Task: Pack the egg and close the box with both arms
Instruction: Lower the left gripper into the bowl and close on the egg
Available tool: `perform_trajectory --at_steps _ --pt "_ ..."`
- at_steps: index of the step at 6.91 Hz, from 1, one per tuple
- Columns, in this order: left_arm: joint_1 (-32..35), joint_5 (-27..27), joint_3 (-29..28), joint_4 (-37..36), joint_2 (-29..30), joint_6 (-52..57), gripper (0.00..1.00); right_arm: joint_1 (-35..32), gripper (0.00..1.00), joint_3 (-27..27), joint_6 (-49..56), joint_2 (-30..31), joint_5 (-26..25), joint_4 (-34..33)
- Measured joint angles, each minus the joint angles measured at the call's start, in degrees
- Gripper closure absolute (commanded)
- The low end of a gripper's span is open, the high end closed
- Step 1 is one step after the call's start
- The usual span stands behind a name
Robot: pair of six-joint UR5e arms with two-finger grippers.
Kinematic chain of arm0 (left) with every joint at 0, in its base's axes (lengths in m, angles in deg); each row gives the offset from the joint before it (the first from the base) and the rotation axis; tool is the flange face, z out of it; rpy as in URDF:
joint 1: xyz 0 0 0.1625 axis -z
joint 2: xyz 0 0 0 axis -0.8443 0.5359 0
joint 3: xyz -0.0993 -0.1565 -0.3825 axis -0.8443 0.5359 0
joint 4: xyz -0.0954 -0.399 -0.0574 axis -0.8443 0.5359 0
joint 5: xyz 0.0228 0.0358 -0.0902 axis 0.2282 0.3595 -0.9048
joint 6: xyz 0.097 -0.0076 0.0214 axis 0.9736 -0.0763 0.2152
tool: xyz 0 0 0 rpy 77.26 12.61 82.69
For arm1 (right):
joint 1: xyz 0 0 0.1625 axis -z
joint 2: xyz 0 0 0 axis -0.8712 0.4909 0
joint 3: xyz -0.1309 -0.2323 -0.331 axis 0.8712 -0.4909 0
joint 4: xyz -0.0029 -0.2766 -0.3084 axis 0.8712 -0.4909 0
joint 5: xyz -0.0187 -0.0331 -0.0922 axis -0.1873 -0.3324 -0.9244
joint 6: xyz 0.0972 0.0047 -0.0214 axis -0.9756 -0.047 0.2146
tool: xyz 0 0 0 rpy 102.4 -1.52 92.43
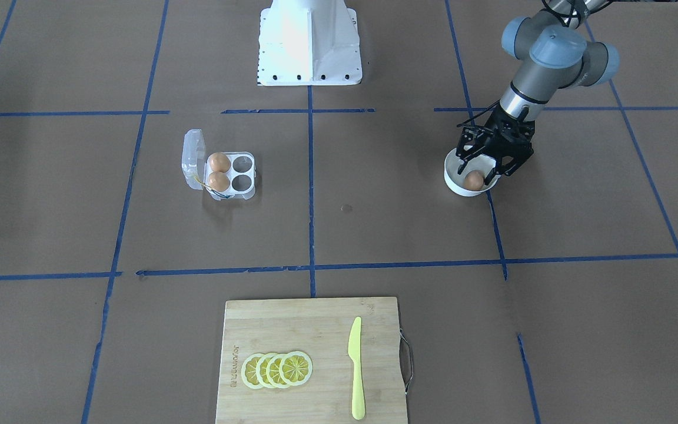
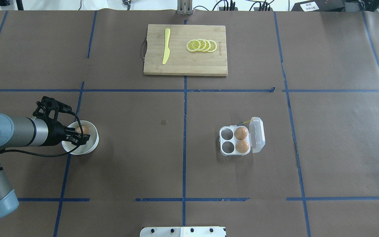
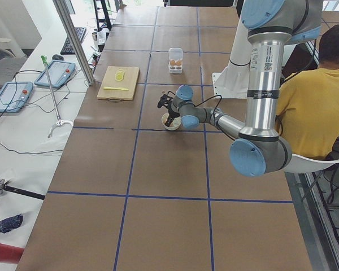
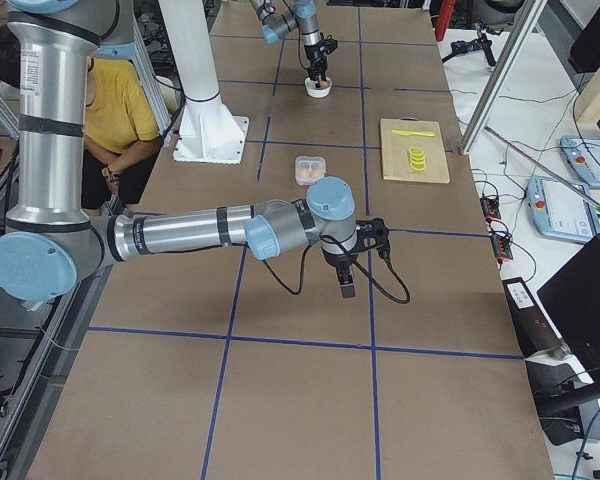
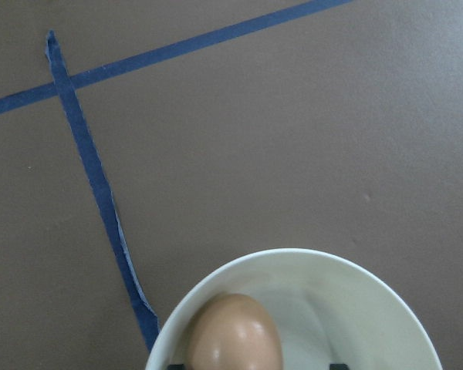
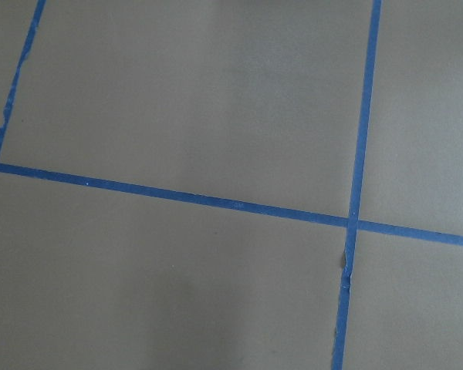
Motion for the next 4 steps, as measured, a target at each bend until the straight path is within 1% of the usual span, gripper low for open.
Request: perform_trajectory --at_steps 1,2,4 --pt "0.00 0.02 -1.03 -0.02 1.08 -0.10 0.36 0.00 0.00 0.00 0.06 0.02 0.00 0.00" --pt "0.00 0.03 -1.48 -0.03 1.55 -0.13 0.37 0.00 0.00 0.00 0.08 0.06 0.00 0.00" --pt "0.01 0.03 -1.59 -0.03 1.63 -0.11 0.28 0.00 0.00 0.00 0.16 0.12 0.00 0.00"
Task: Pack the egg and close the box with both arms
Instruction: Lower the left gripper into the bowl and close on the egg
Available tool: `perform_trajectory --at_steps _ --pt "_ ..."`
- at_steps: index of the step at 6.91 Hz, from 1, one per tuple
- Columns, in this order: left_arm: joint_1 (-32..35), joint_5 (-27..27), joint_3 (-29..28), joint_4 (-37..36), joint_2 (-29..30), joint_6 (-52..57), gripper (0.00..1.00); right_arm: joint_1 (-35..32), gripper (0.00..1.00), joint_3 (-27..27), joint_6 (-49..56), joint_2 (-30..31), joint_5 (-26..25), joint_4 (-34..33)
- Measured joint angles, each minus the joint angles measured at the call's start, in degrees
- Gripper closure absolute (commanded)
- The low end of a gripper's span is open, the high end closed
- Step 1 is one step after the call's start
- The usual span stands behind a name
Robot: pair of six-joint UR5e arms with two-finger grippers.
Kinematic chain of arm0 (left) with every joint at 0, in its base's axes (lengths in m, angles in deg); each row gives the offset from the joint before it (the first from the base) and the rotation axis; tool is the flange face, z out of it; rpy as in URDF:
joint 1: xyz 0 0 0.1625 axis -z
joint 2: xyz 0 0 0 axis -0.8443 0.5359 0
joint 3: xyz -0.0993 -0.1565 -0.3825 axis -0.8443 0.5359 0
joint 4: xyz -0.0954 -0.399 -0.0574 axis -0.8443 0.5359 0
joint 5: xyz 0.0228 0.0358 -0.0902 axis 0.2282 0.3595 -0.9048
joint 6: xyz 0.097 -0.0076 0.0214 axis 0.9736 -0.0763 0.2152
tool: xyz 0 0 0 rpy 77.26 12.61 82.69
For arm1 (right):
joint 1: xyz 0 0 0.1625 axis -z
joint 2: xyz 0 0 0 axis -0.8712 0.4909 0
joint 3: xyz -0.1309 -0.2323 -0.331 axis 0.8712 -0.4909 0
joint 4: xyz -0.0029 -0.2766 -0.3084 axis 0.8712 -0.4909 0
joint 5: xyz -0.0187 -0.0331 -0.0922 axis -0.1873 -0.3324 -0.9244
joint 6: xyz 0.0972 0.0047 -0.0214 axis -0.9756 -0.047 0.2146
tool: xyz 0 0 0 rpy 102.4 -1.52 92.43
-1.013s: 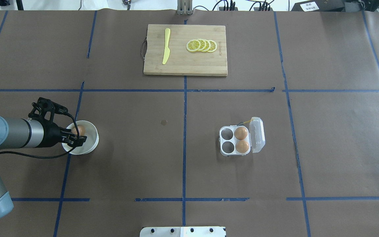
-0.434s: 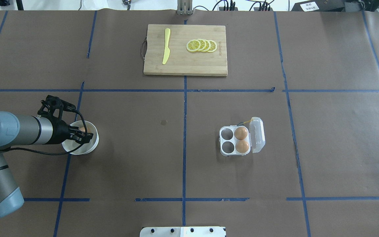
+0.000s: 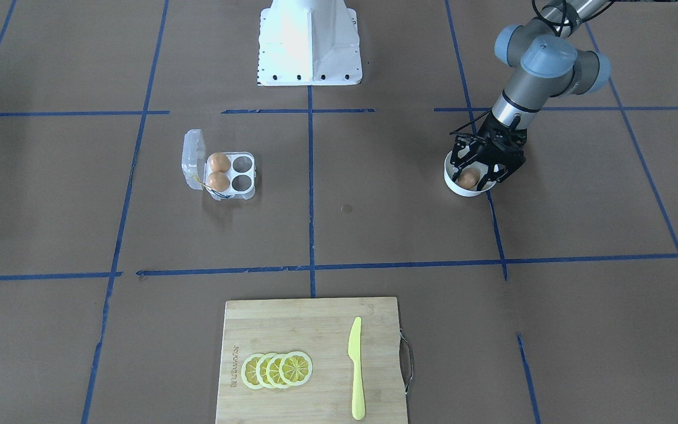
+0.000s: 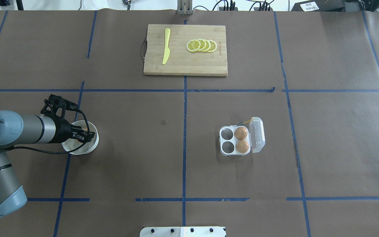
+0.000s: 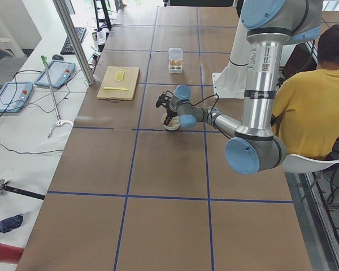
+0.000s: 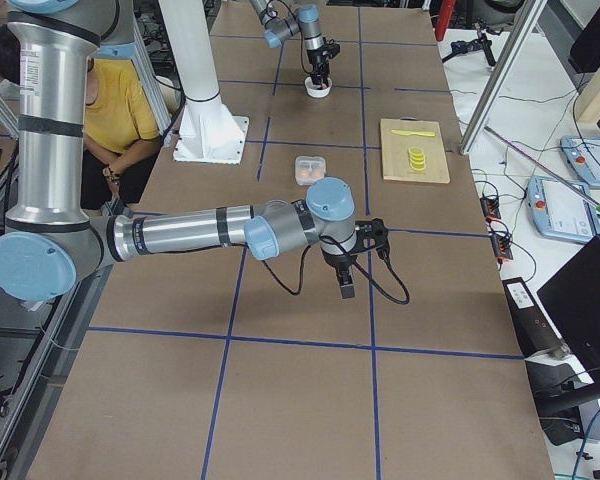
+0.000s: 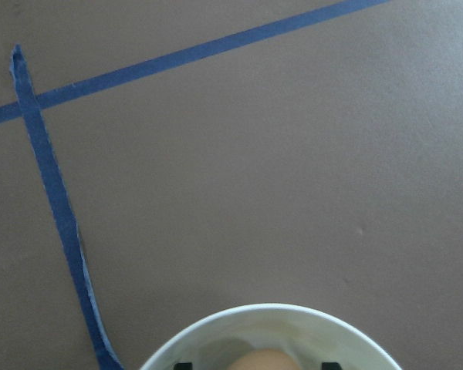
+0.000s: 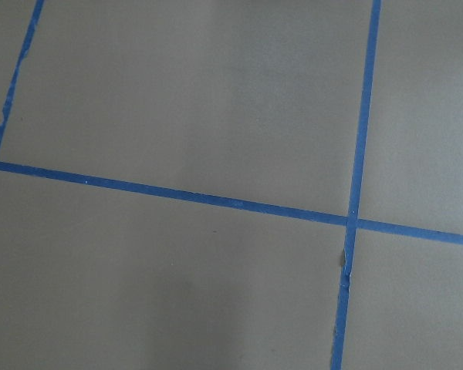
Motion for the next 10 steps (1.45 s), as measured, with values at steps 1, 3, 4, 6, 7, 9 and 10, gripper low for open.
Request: perform_trajectory --at_steps 1,3,4,6,7,9,10 --pt "0.09 -0.02 0.19 0.02 -0.17 0.12 0.28 0.00 0.00 0.00 0.00 0.00 0.00 0.00" --pt "0.22 -0.06 0.62 0.02 -0.64 0.28 0.34 0.00 0.00 0.00 0.01 -0.01 0.00 0.00" --pt "0.24 -0.03 0.50 0.01 -0.70 0.33 0.41 0.00 0.00 0.00 0.02 -0.02 0.00 0.00" --pt "0.25 0.00 0.38 0.04 -0.74 0.39 0.89 0.00 0.00 0.00 0.03 0.02 0.00 0.00" --pt "0.28 0.00 0.56 0.02 -0.75 0.40 1.00 0.00 0.00 0.00 0.03 0.02 0.00 0.00" --pt "0.53 -0.13 1.63 0.02 -0.86 0.50 1.00 0.00 0.00 0.00 0.05 -0.02 0.00 0.00" --pt "0.84 -0.21 2.74 0.06 -1.07 1.01 1.00 0.00 0.00 0.00 0.07 -0.03 0.00 0.00"
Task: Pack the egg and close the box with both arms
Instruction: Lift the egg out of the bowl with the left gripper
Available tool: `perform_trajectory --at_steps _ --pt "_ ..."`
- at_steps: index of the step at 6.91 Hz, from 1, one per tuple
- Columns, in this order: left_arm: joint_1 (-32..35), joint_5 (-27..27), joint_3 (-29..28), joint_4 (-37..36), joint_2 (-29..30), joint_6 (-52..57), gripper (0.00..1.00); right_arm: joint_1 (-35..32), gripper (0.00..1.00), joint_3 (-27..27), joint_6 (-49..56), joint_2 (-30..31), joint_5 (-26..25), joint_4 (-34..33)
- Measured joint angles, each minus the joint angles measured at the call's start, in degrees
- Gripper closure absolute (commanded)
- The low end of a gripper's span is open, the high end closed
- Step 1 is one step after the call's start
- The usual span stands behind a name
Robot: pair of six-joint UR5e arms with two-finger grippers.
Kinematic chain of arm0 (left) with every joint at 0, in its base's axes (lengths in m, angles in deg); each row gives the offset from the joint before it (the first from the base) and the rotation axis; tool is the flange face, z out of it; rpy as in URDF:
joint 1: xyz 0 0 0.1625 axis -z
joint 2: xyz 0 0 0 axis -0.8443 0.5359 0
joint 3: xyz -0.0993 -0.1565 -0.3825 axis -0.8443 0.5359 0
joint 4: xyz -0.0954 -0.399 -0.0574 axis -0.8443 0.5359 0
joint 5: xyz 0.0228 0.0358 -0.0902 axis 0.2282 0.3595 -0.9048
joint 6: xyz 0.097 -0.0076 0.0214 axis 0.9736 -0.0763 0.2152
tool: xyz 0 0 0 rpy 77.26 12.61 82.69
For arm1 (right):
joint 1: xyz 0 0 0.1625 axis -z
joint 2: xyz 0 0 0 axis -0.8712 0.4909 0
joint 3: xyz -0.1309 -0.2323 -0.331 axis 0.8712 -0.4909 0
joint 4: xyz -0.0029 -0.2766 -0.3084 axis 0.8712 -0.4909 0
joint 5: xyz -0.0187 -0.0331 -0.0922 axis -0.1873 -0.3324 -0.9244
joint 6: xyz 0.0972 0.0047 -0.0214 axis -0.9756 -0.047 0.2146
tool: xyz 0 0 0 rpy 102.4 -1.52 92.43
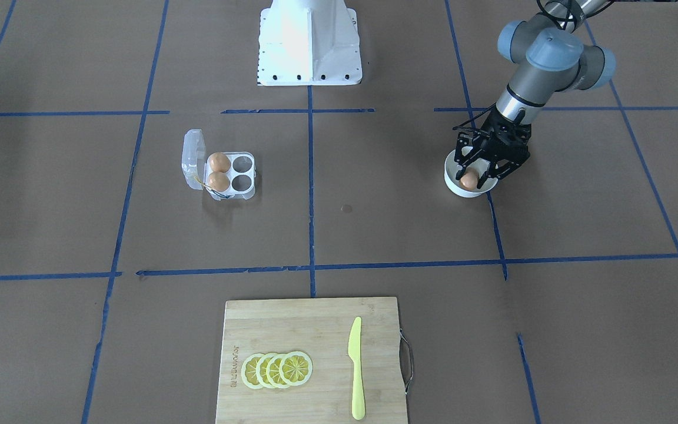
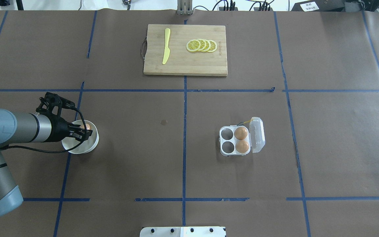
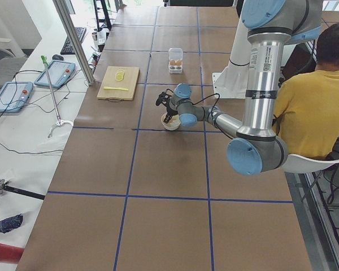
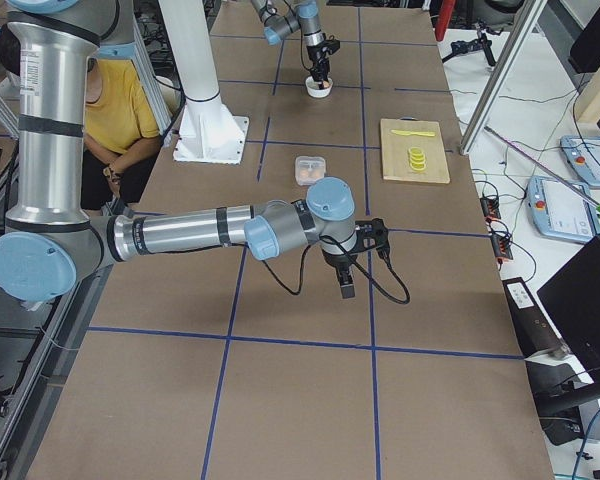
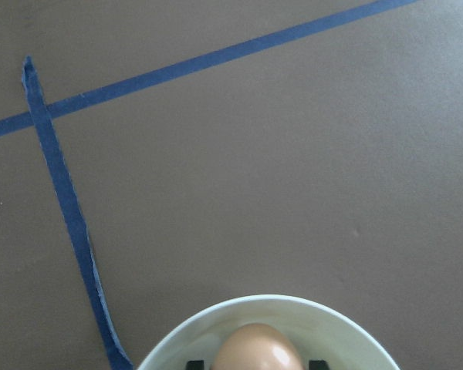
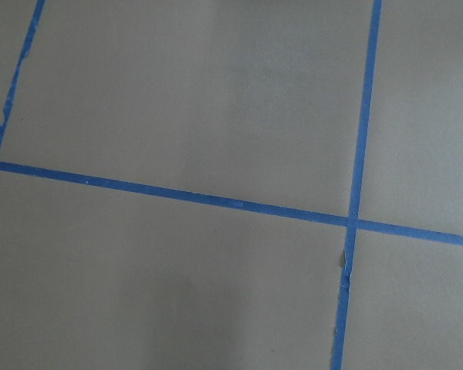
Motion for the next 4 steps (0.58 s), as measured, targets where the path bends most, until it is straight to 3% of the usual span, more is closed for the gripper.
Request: perform_trajectory --at_steps 2,4 --pt "1.13 0.03 3.34 0.05 -1.07 5.61 1.00 0.00 0.00 0.02 0.03 0.00 0.02 0.00" --pt "3.11 0.16 4.20 0.78 2.46 14.54 1.00 -0.05 0.00 0.20 -0.01 -0.01 0.08 0.00"
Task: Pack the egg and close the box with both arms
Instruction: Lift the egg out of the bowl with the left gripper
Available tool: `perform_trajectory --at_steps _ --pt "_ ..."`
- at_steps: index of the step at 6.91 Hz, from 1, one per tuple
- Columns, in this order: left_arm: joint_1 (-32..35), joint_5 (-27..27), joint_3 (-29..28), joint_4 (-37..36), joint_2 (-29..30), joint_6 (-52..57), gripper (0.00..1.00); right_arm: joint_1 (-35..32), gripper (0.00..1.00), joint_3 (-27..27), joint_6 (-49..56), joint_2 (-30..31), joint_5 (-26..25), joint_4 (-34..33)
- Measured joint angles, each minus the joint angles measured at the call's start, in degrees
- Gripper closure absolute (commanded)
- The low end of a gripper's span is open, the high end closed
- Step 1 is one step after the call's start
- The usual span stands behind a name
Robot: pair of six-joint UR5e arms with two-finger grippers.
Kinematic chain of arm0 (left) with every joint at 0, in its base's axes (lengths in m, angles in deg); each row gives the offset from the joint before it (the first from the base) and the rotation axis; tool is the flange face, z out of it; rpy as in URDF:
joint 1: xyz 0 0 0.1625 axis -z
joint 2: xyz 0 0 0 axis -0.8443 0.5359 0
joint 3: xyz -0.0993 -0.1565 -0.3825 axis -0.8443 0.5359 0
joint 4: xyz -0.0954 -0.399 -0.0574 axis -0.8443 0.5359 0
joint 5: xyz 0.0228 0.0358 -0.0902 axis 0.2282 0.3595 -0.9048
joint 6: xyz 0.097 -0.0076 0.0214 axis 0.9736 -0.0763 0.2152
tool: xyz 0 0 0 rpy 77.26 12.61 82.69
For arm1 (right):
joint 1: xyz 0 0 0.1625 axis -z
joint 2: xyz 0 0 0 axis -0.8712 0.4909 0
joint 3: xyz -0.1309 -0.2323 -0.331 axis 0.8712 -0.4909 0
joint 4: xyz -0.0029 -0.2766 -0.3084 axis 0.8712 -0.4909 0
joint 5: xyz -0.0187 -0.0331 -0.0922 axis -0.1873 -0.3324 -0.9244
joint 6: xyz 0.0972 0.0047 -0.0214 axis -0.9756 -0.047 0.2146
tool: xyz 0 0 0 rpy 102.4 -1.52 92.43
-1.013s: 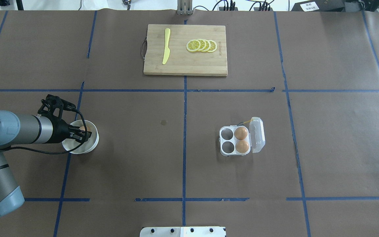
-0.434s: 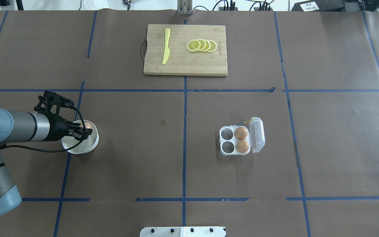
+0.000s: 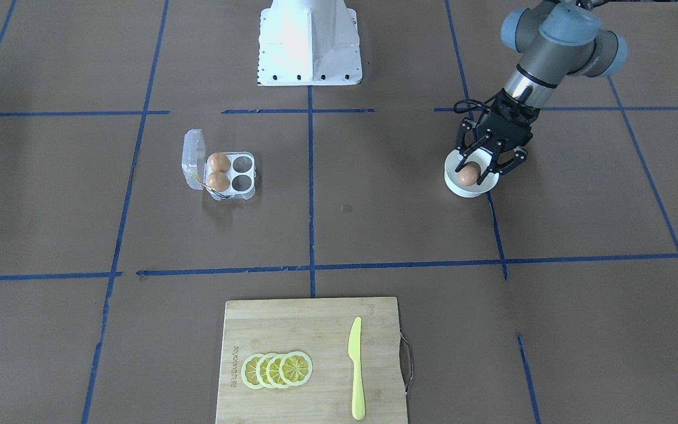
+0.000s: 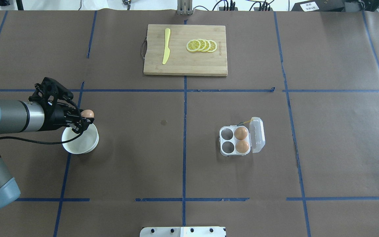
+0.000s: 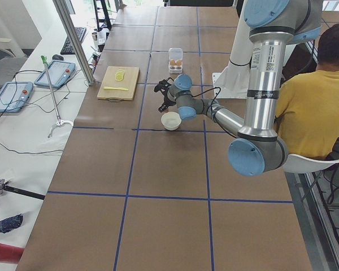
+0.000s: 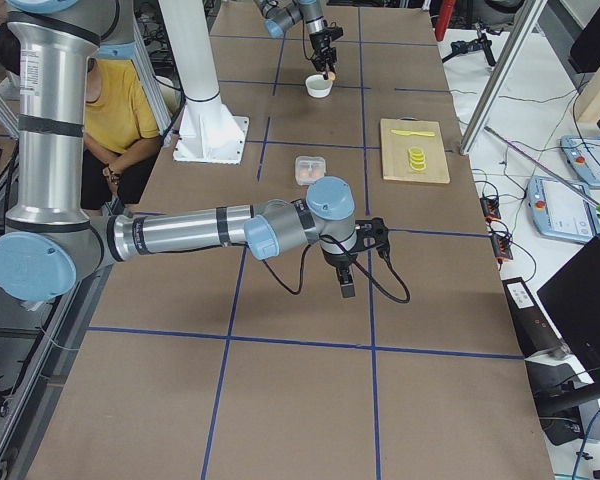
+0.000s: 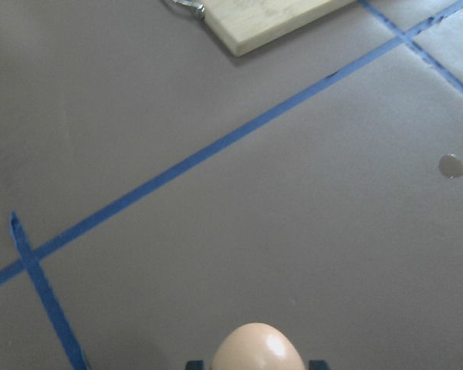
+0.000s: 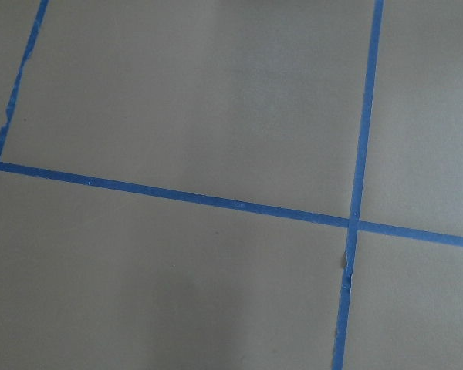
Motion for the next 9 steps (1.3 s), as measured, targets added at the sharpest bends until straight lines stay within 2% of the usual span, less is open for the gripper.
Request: perform_trajectory --at_steps 1,3,5,7,9 --pt "0.20 0.01 -1.04 1.81 3.93 2.92 1.00 -0.03 0.00 0.03 -0.04 0.00 -0.01 0.00" --pt "-1.06 -0.03 -7.04 12.19 12.06 4.08 1.00 -0.02 0.00 0.02 -0.11 0.00 -0.03 0.00" --pt "-3.32 1.19 -10.31 22.75 15.54 3.69 1.00 0.02 0.00 -0.05 -0.28 0.00 -0.05 0.00" --pt "-11.18 9.00 -13.32 27.28 20.42 6.33 1.00 -0.02 0.00 -0.01 -0.44 0.00 -0.05 0.00" --pt "-16.16 12.22 -21.10 30.74 27.52 16.21 1.00 -0.03 0.00 -0.07 -0.39 -0.02 -0.07 0.00"
